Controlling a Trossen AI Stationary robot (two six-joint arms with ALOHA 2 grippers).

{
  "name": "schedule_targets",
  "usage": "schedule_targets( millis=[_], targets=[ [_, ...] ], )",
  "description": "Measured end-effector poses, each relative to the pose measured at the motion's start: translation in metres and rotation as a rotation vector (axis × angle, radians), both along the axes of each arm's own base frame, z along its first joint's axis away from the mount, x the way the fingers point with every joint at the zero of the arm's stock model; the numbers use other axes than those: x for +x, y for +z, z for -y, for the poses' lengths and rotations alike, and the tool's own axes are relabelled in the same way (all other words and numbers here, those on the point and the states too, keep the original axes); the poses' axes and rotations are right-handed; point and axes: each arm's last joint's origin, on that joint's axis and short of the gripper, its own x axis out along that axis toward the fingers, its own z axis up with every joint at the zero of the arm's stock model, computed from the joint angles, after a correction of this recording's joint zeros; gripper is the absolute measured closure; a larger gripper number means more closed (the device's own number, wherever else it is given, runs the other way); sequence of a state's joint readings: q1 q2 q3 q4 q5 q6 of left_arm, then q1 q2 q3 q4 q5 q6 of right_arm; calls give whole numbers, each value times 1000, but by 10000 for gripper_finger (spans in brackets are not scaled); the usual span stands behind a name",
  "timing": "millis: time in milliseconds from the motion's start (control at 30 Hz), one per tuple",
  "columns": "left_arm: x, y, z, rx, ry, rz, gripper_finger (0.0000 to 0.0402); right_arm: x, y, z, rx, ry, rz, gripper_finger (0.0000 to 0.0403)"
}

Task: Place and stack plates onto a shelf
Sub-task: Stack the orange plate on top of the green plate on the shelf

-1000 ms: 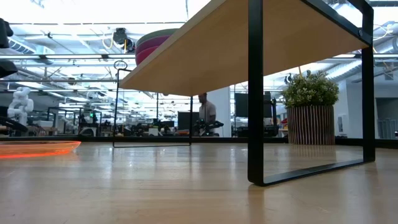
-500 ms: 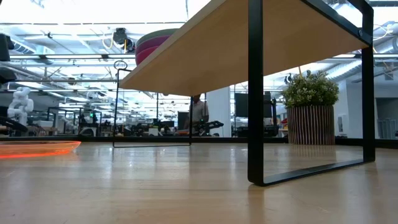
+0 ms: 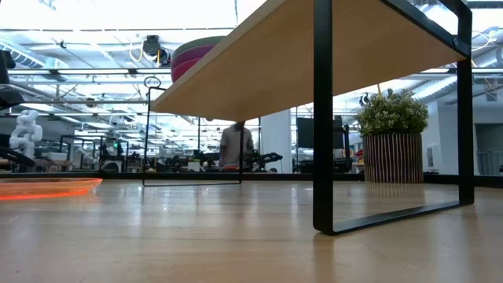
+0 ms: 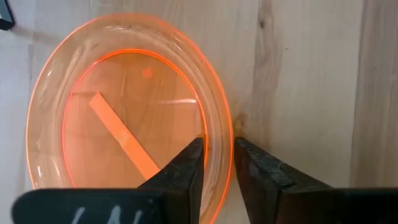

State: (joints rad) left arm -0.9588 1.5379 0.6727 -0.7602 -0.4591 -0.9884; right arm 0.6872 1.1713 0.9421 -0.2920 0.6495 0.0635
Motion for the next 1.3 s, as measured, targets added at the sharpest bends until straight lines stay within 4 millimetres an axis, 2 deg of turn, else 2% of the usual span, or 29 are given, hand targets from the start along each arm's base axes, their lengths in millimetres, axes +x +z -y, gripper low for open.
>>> schedule_targets(
  millis=[700,1033,1300],
  targets=[
    [-5,-5,-7,14,57,-1,312,0,0,0,0,0,0,335],
    [-5,-6,-8,28,26,-20,393,0,0,0,0,0,0,335],
    [-5,-2,-7,47,33,-44,397,0,0,0,0,0,0,335]
  ],
)
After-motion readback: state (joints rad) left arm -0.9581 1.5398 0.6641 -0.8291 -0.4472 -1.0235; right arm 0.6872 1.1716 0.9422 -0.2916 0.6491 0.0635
